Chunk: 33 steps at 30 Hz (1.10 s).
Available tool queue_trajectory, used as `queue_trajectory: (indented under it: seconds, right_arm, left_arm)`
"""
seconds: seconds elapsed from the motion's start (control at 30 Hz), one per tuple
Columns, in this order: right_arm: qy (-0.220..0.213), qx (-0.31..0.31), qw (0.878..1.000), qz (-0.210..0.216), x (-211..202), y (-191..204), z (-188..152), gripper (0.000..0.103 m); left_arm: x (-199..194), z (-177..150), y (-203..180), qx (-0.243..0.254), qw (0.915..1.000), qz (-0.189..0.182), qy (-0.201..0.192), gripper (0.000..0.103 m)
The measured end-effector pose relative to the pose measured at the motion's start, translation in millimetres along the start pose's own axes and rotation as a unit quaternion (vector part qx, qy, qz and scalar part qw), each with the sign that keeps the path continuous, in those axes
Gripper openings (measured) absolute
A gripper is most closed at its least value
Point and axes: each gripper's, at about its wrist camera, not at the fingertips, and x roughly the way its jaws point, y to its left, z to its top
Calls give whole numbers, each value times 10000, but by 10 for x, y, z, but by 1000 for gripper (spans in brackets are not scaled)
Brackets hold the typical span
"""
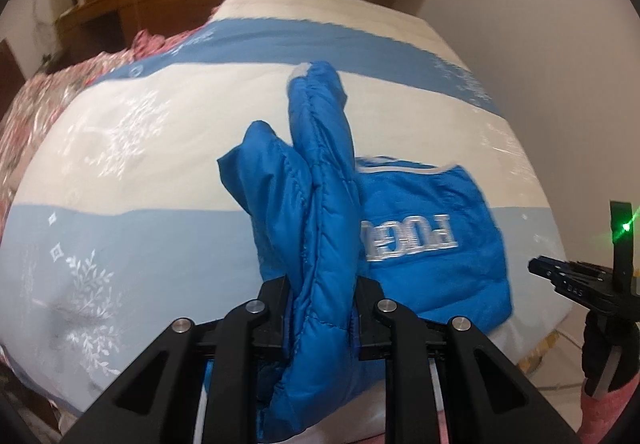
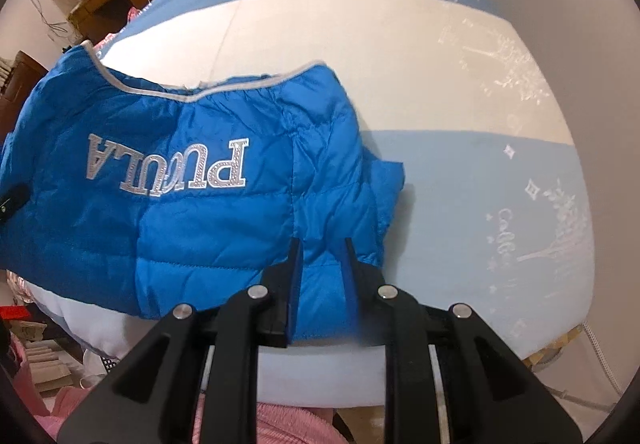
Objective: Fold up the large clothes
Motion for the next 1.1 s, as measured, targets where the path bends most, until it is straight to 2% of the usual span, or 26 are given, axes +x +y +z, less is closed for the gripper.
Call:
queue_trajectory:
  seconds: [0.27,0.57,0.7,0.9,1.1]
  right_arm:
    - [-148,-34,9998,90,-189,-159,-82,20]
    - [5,148,9996,220,-69,-527,-223,20]
    - [8,138,9996,255,-43,-635,-267,21]
    - [36,169,9995,270,0,-779,-307,21]
    - [88,132,9991,402,88,-814,-271,22]
  left_arm:
    - [64,43,-586,386,9988,-310,-15,20]
    - [508,-13,-1228,732,9956,-505,293,20]
    - [797,-64,-1359,671,9937,-661,602,22]
    - [1178,-181,-1467,599,9917,-776,828,26]
    - [1376,-288,-1482,485,9906,-969,839,32]
